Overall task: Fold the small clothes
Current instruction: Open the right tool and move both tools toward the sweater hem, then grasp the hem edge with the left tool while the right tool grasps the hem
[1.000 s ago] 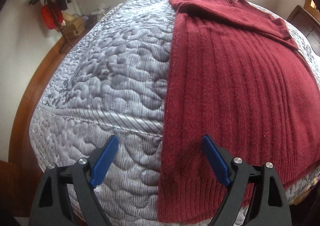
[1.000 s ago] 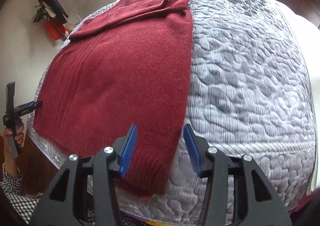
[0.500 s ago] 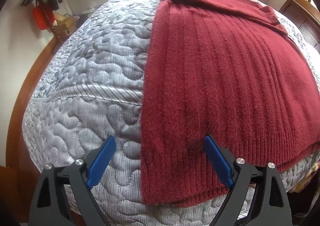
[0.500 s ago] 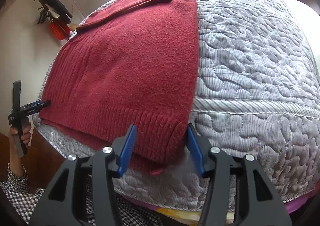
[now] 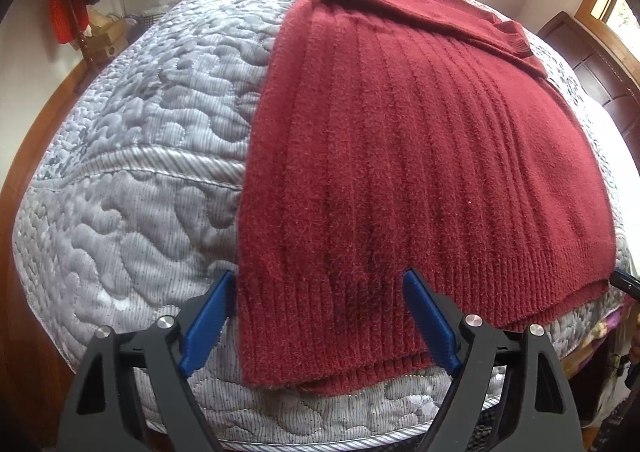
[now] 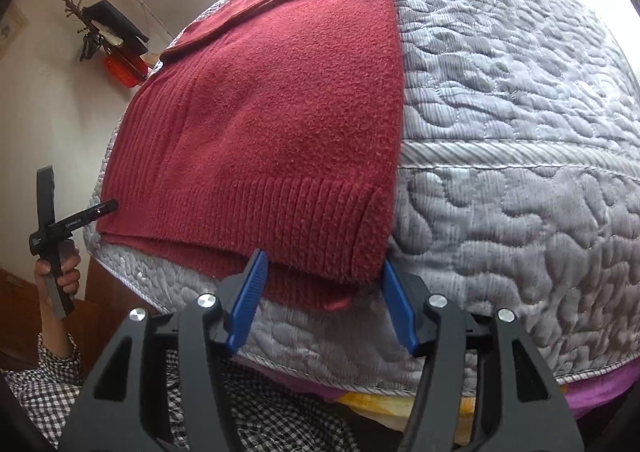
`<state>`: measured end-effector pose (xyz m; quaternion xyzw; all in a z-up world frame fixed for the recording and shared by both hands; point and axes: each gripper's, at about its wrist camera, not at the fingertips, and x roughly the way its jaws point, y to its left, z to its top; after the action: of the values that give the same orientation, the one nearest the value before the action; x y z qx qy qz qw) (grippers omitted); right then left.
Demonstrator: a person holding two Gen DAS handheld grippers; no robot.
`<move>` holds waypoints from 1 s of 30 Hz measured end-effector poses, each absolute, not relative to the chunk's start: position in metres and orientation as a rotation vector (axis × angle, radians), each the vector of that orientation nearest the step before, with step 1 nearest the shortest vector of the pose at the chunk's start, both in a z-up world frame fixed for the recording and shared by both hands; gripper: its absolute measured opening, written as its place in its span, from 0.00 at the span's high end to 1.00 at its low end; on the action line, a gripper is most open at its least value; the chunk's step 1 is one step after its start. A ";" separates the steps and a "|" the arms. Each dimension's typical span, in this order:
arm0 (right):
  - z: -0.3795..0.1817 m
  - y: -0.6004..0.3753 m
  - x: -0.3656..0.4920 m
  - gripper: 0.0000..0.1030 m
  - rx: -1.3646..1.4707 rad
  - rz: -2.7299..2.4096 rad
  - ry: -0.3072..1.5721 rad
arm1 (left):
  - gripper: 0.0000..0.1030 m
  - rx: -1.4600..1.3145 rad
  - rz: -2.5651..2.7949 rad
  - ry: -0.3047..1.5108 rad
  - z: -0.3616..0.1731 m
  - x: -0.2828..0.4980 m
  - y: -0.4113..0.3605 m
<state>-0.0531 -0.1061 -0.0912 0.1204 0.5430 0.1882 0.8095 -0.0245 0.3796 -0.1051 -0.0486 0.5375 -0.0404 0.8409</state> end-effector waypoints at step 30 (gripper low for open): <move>-0.022 -0.133 0.006 0.95 0.359 0.533 0.989 | 0.90 -0.274 -0.147 0.976 -0.036 0.028 0.396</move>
<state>0.0060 -0.1333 -0.0221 0.1693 0.4665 0.2515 0.8309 0.0279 0.3959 -0.0361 -0.1312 0.4669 -0.0703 0.8717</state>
